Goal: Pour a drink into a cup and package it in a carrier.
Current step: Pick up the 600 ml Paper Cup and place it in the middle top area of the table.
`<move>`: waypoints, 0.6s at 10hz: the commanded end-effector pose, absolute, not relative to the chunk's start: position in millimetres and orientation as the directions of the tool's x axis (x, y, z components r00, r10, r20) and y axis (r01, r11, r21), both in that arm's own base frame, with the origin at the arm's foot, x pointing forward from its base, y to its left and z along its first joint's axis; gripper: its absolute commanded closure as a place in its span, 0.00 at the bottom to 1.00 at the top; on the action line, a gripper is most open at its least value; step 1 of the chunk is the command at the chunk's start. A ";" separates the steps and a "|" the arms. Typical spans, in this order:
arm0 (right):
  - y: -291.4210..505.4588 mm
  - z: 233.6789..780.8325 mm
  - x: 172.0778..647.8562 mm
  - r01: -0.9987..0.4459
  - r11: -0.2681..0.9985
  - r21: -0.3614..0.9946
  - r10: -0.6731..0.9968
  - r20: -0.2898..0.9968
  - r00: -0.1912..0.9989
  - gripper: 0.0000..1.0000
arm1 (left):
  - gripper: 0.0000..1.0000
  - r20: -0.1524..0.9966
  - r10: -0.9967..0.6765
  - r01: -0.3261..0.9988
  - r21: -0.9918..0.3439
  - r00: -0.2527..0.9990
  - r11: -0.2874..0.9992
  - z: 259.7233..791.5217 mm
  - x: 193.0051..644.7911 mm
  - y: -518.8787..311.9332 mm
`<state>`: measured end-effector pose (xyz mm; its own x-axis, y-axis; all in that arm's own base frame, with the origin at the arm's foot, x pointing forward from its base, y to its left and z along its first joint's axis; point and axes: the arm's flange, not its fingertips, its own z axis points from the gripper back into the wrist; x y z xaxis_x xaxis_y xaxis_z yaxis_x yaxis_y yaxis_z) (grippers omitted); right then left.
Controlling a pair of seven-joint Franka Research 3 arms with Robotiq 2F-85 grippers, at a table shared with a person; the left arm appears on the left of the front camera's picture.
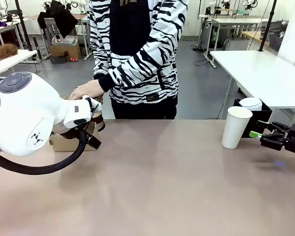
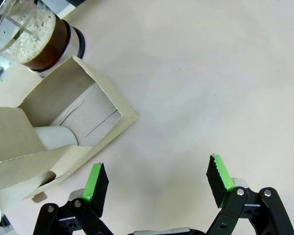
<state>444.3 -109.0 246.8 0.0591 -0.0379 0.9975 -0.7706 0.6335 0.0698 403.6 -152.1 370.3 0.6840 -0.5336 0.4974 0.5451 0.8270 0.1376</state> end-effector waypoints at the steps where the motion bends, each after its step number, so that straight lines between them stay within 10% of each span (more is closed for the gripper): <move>1: -104.1 242.6 463.6 -0.755 0.647 0.110 -0.060 0.994 0.094 0.00 | 0.00 0.499 -0.532 0.545 0.136 0.684 0.828 370.8 403.6 -151.5; 6: -81.1 224.8 477.8 -0.766 0.633 0.109 -0.055 0.994 0.096 0.00 | 0.00 0.499 -0.532 0.545 0.136 0.684 0.828 370.8 403.6 -151.5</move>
